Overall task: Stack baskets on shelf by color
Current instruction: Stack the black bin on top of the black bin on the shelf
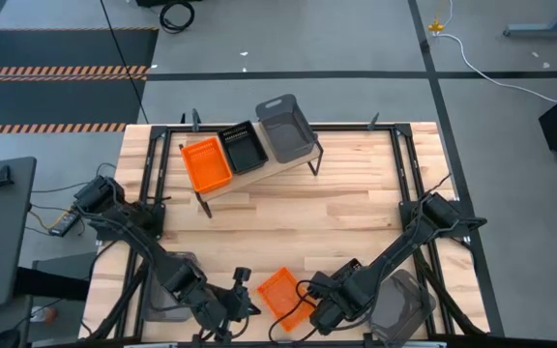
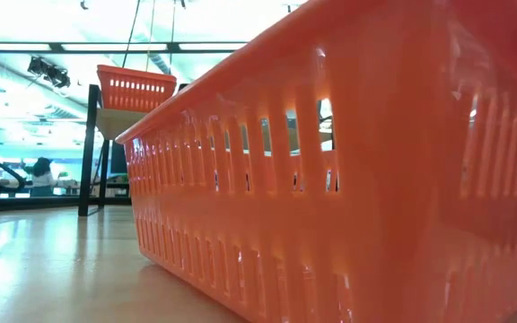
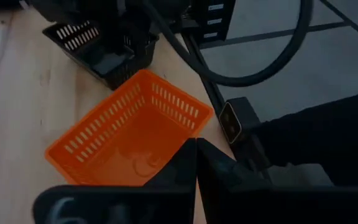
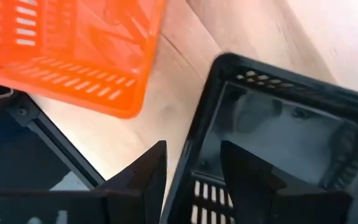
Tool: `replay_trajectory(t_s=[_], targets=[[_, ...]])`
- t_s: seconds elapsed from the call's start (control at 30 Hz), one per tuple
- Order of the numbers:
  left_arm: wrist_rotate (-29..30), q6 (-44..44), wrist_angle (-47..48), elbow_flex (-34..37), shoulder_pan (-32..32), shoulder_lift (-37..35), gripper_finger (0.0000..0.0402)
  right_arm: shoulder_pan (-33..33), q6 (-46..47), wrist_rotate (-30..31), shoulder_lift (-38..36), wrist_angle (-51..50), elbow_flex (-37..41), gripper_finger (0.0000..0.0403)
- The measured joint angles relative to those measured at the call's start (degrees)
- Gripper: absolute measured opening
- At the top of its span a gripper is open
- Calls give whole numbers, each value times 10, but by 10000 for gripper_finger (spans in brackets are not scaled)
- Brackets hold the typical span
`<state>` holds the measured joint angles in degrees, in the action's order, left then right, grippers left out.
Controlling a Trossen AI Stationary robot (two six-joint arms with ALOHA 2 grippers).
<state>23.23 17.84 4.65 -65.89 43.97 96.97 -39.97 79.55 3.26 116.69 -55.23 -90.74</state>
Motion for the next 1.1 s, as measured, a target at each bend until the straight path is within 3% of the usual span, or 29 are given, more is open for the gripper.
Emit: replay_trajectory(t_s=[0.3,0.63,0.77,0.97,1.1], targets=[[19,29,-1,0,25,0,11,3,-41,3,42,-10,0,158],[26,44,-5,0,33,0,22,8,-102,46,41,-24,9,136],[27,41,-9,0,18,0,20,8,-120,33,42,-55,9,110],[25,41,-11,0,-9,0,14,8,-128,31,42,-121,9,16],[15,41,-11,0,-18,0,19,7,-136,21,41,-152,9,15]])
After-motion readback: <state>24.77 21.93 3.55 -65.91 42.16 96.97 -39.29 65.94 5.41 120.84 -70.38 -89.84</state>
